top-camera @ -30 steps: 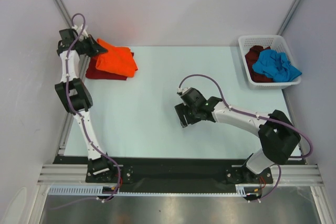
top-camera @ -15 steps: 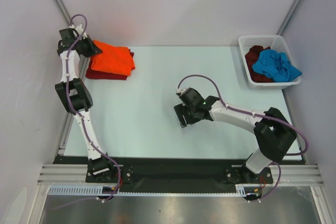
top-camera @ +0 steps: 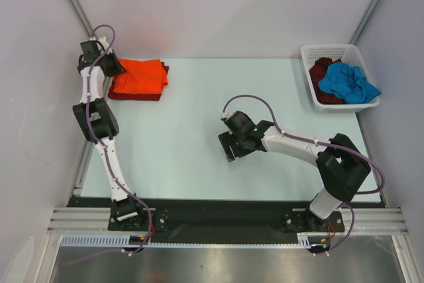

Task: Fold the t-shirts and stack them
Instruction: Neatly place the folded tshirt to the corner

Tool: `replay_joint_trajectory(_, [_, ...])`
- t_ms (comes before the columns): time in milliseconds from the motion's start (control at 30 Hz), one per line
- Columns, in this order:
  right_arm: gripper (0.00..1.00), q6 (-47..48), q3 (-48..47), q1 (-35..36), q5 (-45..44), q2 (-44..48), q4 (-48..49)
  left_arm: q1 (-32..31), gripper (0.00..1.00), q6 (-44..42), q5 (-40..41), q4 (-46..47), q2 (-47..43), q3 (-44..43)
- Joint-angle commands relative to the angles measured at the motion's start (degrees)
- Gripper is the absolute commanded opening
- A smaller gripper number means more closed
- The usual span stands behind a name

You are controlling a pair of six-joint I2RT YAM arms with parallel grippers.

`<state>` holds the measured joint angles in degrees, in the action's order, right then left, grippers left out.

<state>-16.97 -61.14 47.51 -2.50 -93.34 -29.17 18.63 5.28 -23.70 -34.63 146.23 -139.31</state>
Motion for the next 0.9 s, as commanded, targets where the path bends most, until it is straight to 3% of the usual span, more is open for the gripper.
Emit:
replay_joint_trajectory(0, [0.72,-0.34,-1.96,0.13,0.3,-0.79,-0.63,-0.26,0.0,-2.38,6.56,5.89,-1.21,-1.15])
replay_joint_trajectory(533, [0.71,-0.61,-2.49,0.22,-0.05,-1.14,-1.59,-0.35,0.0,-3.52,13.41,7.21,0.46,-0.18])
replay_joint_trajectory(600, [0.71,-0.78,-2.4,0.13,0.04,-0.97,-1.59,-0.44,0.12,-2.82,14.56,7.21,0.28,-0.18])
replay_joint_trajectory(667, [0.71,-0.96,-2.31,0.13,0.04,-0.97,-1.68,-0.61,0.34,-2.2,15.7,7.04,-0.24,0.26])
replay_joint_trajectory(700, [0.71,-1.13,-2.23,0.13,0.04,-0.79,-1.77,-0.79,0.38,-1.94,16.23,6.95,-1.12,0.44])
replay_joint_trajectory(733, [0.71,-1.13,-2.31,0.22,0.04,-0.7,-1.86,-1.49,0.49,-2.03,19.71,6.51,-1.82,1.05])
replay_joint_trajectory(833, [0.71,-1.13,-2.58,0.13,-0.13,0.17,-2.12,-3.16,0.59,-3.52,23.52,5.81,-4.8,2.1])
replay_joint_trajectory(867, [0.71,-1.13,-2.84,0.13,-0.22,0.52,-2.21,-3.43,0.66,-3.52,26.14,5.46,-5.69,2.63])
